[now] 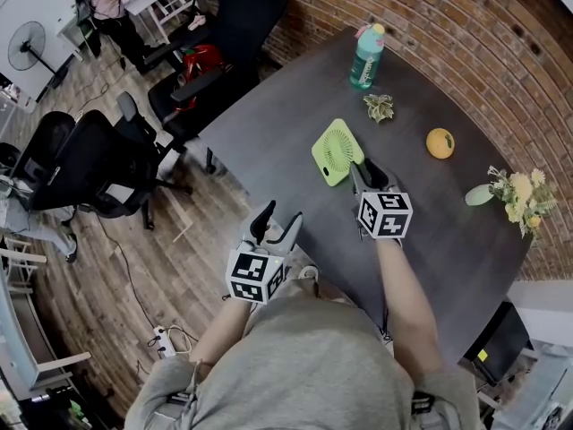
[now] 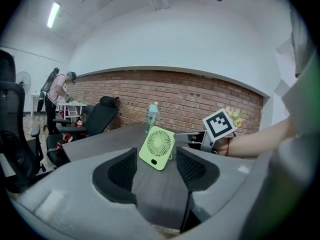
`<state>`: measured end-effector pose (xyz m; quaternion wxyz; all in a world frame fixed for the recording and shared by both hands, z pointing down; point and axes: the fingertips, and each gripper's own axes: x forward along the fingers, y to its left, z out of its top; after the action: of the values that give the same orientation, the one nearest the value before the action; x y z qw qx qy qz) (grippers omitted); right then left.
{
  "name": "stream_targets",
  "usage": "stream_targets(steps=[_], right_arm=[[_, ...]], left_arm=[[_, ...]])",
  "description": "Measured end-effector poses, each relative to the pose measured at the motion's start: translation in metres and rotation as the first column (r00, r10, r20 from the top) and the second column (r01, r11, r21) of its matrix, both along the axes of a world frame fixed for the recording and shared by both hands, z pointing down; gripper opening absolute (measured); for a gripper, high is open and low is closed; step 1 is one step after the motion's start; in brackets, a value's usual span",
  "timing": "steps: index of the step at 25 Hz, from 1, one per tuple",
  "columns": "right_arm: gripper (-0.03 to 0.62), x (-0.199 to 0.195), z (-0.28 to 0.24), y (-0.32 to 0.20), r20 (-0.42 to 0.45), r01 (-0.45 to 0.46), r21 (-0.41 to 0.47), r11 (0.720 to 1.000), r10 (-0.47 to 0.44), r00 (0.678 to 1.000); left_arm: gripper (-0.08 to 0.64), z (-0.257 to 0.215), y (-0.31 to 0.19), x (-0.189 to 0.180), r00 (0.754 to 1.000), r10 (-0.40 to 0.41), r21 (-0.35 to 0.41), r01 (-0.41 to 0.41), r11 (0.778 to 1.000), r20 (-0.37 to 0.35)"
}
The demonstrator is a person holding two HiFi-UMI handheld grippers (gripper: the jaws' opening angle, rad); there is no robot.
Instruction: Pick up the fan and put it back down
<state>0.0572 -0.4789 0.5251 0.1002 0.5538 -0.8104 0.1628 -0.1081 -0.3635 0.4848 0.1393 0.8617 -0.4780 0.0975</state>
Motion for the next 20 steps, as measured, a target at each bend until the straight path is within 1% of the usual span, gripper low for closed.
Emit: stream_targets(steps=[5, 9, 14, 20], right_arm=[[0.127, -0.001, -0.014, 0.034, -0.017, 0.012, 0.017, 1.0, -0.011, 1.0], [0.121, -0.004, -0.029, 0.073, 0.012, 0.028, 0.038, 0.999, -0.028, 1.0], [0.052, 0.0, -0.045, 0.126, 0.037, 0.028, 0.068, 0.997, -0.03, 0.999], [0.026, 0.011, -0.067, 0.186, 0.068, 0.046, 0.109, 0.993, -0.054, 0.996]], left_arm=[[0.25, -0.01, 0.019, 0.008, 1.0, 0.003, 0.011, -0.003, 1.0, -0.018], [0.25, -0.02, 0.041, 0.016, 0.999, 0.009, 0.018, -0.008, 1.0, -0.041], [0.24, -0.027, 0.072, 0.028, 0.999, 0.009, 0.04, -0.007, 0.999, -0.04], [0.207, -0.031, 0.113, 0.044, 0.999, -0.017, 0.061, 0.02, 0.998, -0.052]])
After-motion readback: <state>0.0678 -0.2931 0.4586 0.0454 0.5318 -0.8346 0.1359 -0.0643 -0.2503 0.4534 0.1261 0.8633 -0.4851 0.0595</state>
